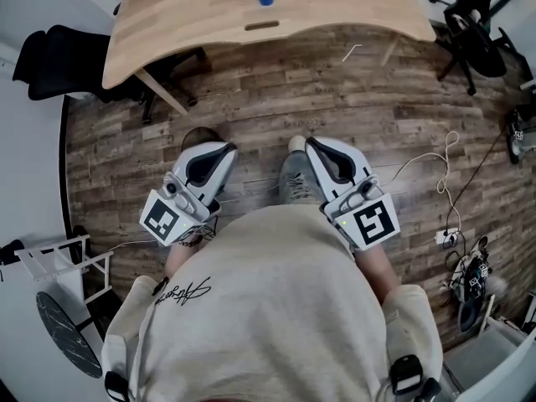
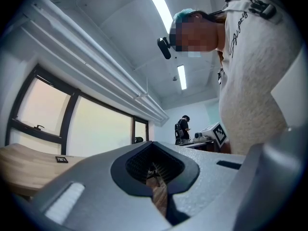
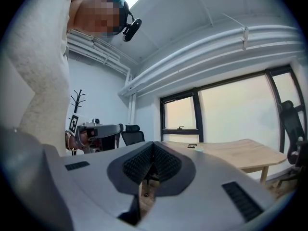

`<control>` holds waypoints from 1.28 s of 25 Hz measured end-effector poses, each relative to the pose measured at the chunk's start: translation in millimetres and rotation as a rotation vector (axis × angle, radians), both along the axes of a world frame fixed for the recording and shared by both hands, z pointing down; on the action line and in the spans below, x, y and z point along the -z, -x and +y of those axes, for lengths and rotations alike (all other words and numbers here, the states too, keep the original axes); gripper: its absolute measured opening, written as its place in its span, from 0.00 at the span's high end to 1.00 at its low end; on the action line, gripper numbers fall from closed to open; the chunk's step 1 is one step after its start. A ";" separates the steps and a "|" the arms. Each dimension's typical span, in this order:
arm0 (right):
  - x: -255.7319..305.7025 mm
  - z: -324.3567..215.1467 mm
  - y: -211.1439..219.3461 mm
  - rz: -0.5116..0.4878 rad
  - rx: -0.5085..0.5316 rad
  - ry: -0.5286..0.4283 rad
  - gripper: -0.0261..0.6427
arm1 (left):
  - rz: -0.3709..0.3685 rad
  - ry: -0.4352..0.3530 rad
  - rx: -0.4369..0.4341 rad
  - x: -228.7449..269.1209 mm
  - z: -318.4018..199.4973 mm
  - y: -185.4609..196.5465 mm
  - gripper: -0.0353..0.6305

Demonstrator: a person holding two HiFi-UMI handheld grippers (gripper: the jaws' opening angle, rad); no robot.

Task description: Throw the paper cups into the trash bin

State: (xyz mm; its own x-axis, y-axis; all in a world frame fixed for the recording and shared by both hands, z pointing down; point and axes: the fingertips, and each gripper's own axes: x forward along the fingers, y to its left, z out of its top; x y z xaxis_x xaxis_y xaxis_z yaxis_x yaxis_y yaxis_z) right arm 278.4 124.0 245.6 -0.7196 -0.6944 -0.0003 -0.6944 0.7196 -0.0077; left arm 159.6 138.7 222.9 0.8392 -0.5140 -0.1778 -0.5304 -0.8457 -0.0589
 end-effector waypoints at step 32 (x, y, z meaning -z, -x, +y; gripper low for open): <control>13.3 -283.6 -11.9 -0.013 0.092 0.011 0.94 | 0.016 0.010 0.076 12.9 -274.4 -24.1 0.95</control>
